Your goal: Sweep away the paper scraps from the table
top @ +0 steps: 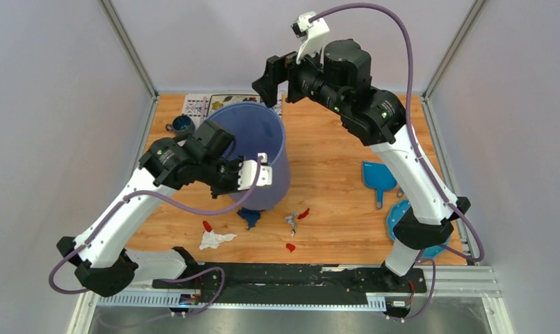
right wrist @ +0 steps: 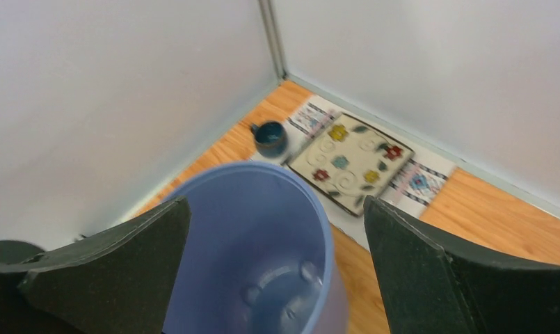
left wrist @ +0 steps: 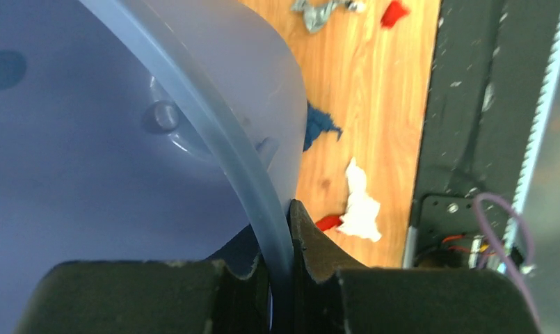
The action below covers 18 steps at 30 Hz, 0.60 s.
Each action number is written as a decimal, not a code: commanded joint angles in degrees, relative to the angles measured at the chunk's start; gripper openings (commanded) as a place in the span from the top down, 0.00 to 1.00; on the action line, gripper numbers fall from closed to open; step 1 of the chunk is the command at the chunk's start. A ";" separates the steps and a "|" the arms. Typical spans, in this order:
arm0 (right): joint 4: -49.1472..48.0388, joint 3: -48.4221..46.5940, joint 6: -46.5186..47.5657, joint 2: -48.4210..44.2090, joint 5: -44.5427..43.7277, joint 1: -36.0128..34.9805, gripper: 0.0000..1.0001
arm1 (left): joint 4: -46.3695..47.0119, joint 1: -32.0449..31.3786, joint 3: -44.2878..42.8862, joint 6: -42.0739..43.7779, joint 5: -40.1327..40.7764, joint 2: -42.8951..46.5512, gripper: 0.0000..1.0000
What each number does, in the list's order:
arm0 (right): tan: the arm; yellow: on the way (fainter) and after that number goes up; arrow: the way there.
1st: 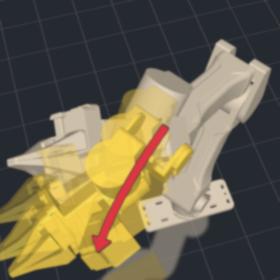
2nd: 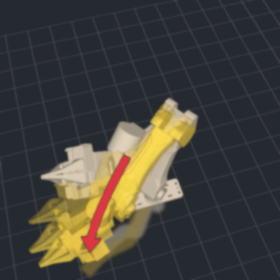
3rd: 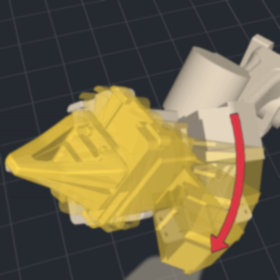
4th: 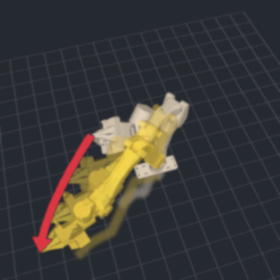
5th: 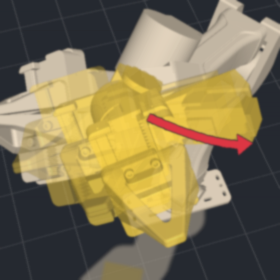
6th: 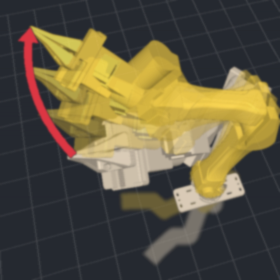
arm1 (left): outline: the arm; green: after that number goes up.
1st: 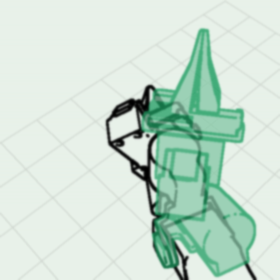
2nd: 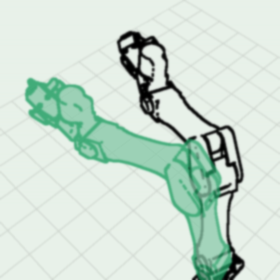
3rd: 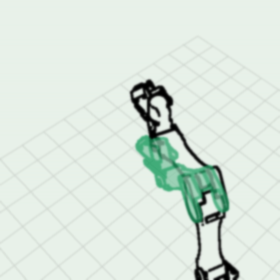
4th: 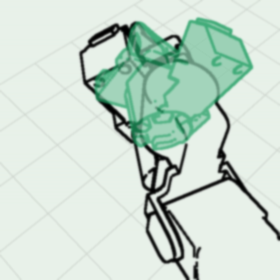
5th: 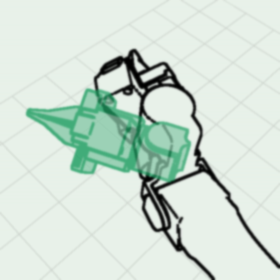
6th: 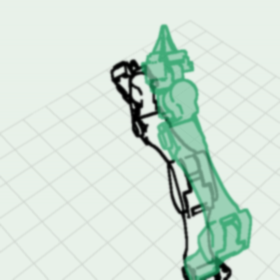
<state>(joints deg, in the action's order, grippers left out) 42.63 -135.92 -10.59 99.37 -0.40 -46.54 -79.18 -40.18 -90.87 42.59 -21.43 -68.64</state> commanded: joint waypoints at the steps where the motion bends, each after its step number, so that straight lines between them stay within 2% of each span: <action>1: 12.97 -1.37 7.59 -1.81 -6.88 0.22 0.00 | 5.53 -9.18 -0.71 2.94 15.00 -2.18 1.00; 4: 21.05 -1.28 11.11 -1.29 -8.56 1.19 0.00 | 5.26 -12.98 -3.78 3.64 18.96 -5.26 1.00; 7: 26.08 -1.02 12.70 0.64 -2.95 3.65 0.00 | 4.04 -16.94 -8.25 4.69 22.73 -8.07 1.00; 14: 29.00 0.47 16.13 6.80 -2.50 5.41 0.06 | 3.86 -18.97 -10.12 5.49 27.93 -9.76 1.00; 17: 27.33 2.84 17.62 6.71 -1.53 6.20 0.13 | 3.68 -18.97 -10.03 5.40 27.93 -9.67 1.00; 18: 26.81 3.20 17.88 6.62 -0.49 6.20 0.22 | 3.77 -18.97 -9.94 5.31 28.02 -9.67 1.00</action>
<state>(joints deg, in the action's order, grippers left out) 69.32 -133.73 3.79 106.83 -3.40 -40.82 -78.24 -59.11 -98.00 46.09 2.24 -79.59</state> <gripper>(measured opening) 0.883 0.150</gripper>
